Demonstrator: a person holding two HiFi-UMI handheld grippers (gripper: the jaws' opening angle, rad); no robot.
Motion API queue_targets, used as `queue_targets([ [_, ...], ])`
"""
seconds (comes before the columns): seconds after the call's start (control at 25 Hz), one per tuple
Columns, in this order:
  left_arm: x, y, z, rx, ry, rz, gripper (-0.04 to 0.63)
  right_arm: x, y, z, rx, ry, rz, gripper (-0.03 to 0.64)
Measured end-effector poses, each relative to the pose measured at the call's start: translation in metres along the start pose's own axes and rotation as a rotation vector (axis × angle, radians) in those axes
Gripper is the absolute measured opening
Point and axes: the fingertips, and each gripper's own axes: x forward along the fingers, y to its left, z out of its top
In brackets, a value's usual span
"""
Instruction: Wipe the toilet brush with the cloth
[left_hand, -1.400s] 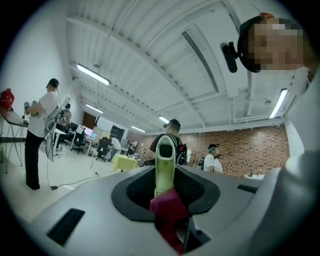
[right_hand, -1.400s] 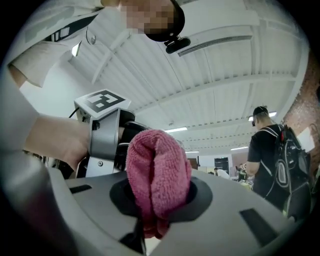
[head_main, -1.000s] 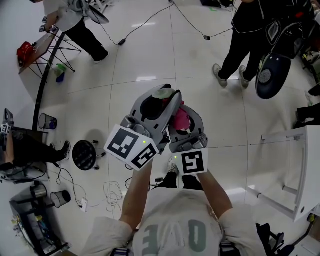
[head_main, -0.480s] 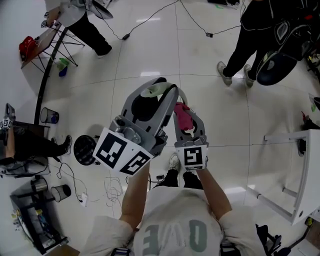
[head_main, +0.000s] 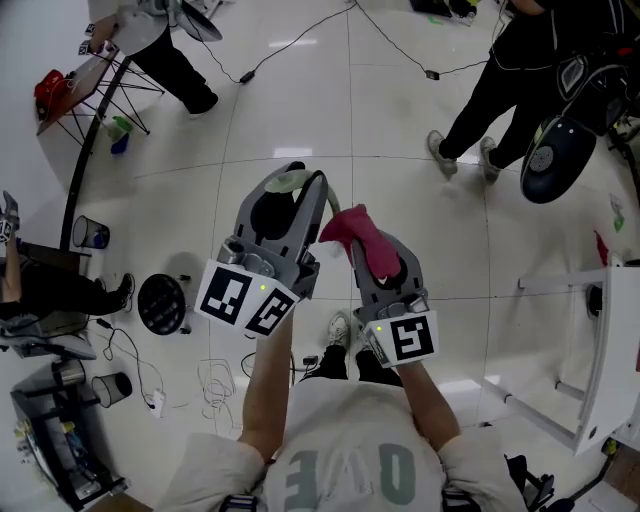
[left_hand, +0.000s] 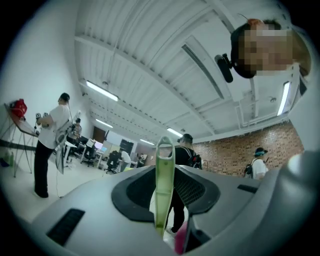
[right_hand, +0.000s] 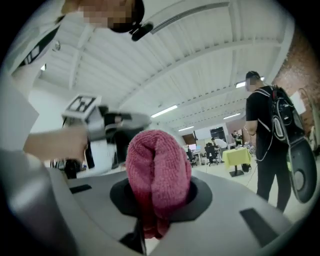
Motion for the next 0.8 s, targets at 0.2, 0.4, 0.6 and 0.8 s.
queue_targets([
  [0.2, -0.007, 0.016, -0.017, 0.137, -0.038, 0.082, 0.118, -0.013, -0.044, 0.043, -0.036, -0.026, -0.119, 0.069],
  [0.4, -0.011, 0.003, -0.033, 0.039, -0.084, -0.053, 0.118, -0.037, -0.075, 0.031, -0.054, 0.014, -0.182, 0.069],
  [0.6, -0.004, -0.022, -0.053, 0.045, -0.055, -0.195, 0.118, -0.061, -0.095, 0.01, -0.049, 0.089, -0.261, 0.069],
  [0.8, 0.008, -0.03, -0.093, 0.039, 0.026, -0.255, 0.118, -0.077, -0.108, -0.01, -0.038, 0.143, -0.29, 0.069],
])
